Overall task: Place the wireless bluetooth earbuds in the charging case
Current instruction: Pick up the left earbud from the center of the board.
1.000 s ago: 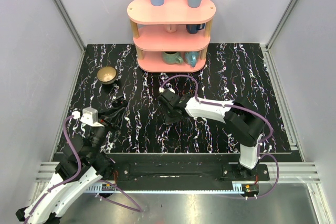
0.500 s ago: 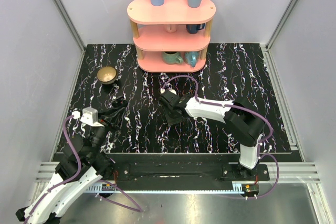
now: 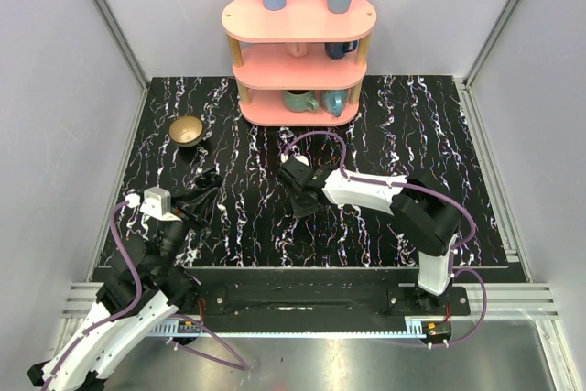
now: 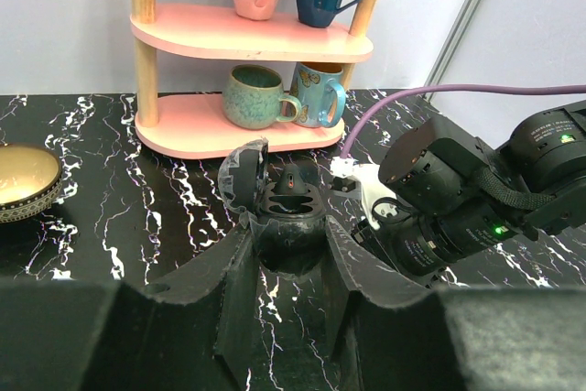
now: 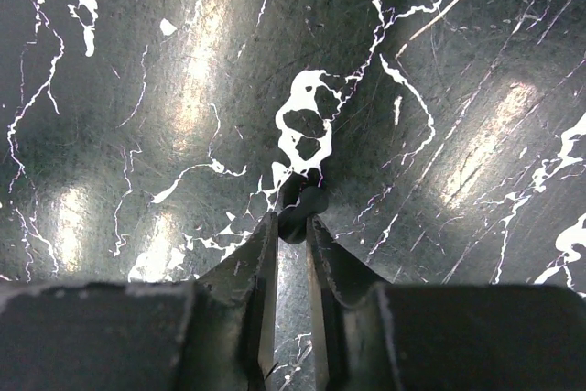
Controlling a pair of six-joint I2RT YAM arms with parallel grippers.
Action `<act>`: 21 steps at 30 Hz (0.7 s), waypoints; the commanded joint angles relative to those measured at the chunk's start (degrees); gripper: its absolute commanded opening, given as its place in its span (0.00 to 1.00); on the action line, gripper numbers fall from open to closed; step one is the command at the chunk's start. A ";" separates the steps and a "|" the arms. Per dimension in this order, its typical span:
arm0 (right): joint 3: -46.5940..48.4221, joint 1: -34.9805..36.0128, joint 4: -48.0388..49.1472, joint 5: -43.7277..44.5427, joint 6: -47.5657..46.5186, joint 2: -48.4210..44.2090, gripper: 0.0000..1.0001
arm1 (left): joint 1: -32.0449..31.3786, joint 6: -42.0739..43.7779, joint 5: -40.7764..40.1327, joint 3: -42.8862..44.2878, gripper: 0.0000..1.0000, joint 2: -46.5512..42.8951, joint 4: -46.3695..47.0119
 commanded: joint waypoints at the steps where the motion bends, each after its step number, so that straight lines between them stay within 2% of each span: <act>1: 0.22 0.19 -0.08 2.82 -0.03 -1.07 0.23 | -0.17 -0.55 -1.14 1.86 0.00 -8.12 2.00; 5: 0.04 -0.17 -0.08 2.90 -0.03 -0.89 0.29 | -0.08 -0.55 -1.14 1.86 0.00 -8.20 2.00; 11: 0.04 -0.60 0.01 2.91 0.06 -1.15 0.29 | -0.08 -0.63 -1.23 1.77 0.01 -7.94 2.18; 13: -0.05 -0.69 0.01 3.08 0.06 -1.15 0.26 | -0.08 -0.63 -1.23 1.77 0.01 -7.85 2.18; 18: -0.22 -0.78 0.10 3.43 -0.12 -1.77 0.12 | -0.08 -0.63 -1.23 1.86 0.01 -7.85 2.27; 21: -0.40 -0.78 0.18 4.05 -0.47 -2.56 0.10 | -0.08 -0.55 -1.14 1.86 0.01 -7.76 2.27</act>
